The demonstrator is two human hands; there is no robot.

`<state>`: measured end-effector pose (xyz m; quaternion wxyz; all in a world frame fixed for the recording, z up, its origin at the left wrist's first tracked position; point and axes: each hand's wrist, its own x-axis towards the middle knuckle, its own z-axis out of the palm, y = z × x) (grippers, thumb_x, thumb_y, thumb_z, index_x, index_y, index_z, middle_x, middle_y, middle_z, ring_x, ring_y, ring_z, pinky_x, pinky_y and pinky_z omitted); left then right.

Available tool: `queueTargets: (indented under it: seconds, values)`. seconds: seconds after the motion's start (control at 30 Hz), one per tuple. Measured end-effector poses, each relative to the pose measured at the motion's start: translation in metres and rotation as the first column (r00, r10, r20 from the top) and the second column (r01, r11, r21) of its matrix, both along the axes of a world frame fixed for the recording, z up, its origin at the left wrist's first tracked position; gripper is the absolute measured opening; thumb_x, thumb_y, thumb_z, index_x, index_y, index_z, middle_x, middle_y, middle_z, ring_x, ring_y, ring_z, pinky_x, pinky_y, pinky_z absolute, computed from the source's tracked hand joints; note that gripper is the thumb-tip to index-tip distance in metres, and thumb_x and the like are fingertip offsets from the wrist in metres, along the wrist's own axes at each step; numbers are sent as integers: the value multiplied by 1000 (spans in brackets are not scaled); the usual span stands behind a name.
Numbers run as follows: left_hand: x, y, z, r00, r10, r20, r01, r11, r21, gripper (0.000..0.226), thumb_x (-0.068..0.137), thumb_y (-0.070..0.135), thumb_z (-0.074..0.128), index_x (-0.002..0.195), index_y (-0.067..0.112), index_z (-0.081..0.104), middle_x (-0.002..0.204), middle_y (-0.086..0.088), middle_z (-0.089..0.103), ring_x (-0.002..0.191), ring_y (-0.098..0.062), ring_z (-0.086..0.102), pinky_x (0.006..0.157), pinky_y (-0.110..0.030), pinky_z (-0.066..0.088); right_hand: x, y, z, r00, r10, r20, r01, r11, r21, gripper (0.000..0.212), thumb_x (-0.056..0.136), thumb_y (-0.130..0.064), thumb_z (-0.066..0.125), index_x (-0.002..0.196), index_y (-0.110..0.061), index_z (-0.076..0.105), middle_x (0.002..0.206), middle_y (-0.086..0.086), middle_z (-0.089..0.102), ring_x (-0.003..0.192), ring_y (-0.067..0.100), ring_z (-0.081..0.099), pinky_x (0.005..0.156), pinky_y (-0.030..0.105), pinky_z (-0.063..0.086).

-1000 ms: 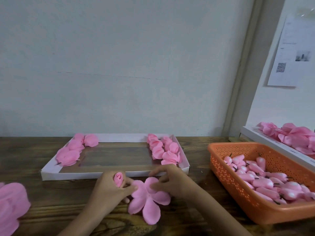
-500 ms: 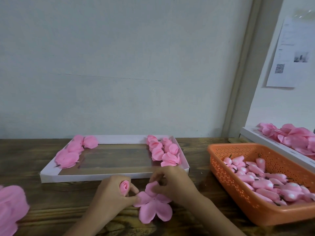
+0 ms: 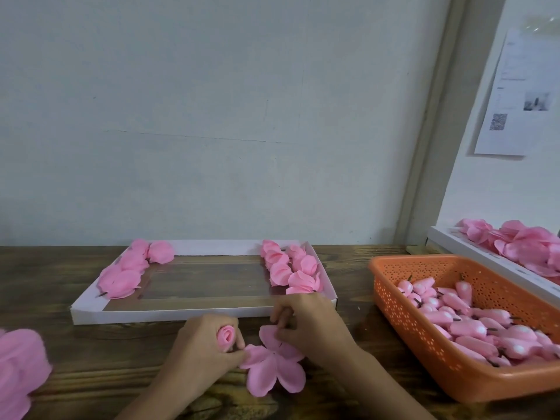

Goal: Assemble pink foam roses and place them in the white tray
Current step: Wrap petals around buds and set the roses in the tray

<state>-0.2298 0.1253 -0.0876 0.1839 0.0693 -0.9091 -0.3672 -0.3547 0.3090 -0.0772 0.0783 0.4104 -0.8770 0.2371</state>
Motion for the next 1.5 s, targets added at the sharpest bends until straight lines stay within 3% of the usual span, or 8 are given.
queueTargets:
  seconds: [0.13, 0.37, 0.53, 0.63, 0.8, 0.97, 1.2, 1.5]
  values:
    - [0, 2, 1, 1000, -6, -7, 7, 1000, 10, 22, 65, 16, 89, 67, 29, 72, 65, 13, 70, 67, -9, 69, 62, -27, 57, 1, 1, 0, 1000, -25, 9, 26, 999, -36, 16, 89, -36, 78, 96, -22, 76, 80, -7, 70, 74, 9, 62, 69, 23, 53]
    - [2, 2, 3, 997, -37, -64, 42, 996, 74, 36, 63, -5, 84, 64, 30, 74, 72, 10, 74, 67, -11, 69, 62, -23, 55, 3, 1, 2, 996, -84, 25, 86, 993, -82, 21, 99, -41, 67, 100, -22, 76, 59, -18, 42, 57, -2, 45, 55, 11, 27]
    - [3, 2, 5, 1000, -24, 0, 24, 986, 162, 29, 70, 0, 88, 69, 28, 81, 75, 10, 78, 67, -9, 72, 66, -25, 60, 5, 1, 3, 993, -114, 0, 114, 993, -23, 28, 102, -45, 61, 100, -21, 76, 85, -8, 71, 73, 6, 59, 65, 16, 43]
    - [3, 1, 6, 999, -7, 52, -1, 988, 155, 28, 69, 2, 89, 78, 28, 83, 71, 12, 77, 66, -5, 72, 67, -20, 58, 4, 0, 2, 990, -134, -39, 136, 990, 45, 31, 103, -47, 58, 100, -21, 75, 88, -3, 72, 79, 11, 65, 72, 26, 55]
    - [1, 1, 7, 996, -39, 86, 30, 993, 112, 18, 69, 4, 83, 68, 22, 81, 68, 15, 76, 63, -2, 68, 62, -21, 54, 6, 1, 2, 990, -110, -84, 112, 994, 18, 42, 99, -52, 59, 68, -24, 53, 59, -6, 50, 56, 10, 46, 51, 19, 28]
    - [1, -3, 5, 999, -37, 26, 34, 992, 119, 22, 66, 9, 84, 62, 29, 77, 66, 8, 74, 61, -5, 65, 61, -25, 55, 7, -1, 0, 997, 67, 37, -67, 998, -2, 16, 85, -41, 69, 88, -26, 74, 84, -11, 66, 78, 9, 59, 64, 31, 52]
    - [1, -2, 3, 999, -42, -9, 43, 988, 146, 23, 65, 8, 89, 66, 28, 78, 71, 7, 77, 66, -15, 70, 64, -36, 60, 5, 0, -3, 993, 97, 62, -95, 995, -26, 25, 84, -33, 69, 109, -31, 73, 97, -14, 70, 72, -3, 54, 63, 18, 45]
    - [3, 3, 6, 999, -32, 2, 31, 989, 145, 23, 66, 18, 94, 67, 36, 80, 72, 10, 78, 69, -14, 73, 68, -39, 62, 5, -2, -5, 993, 95, 74, -91, 994, -54, 14, 84, -30, 77, 97, -27, 72, 82, -17, 63, 74, 7, 61, 65, 30, 56]
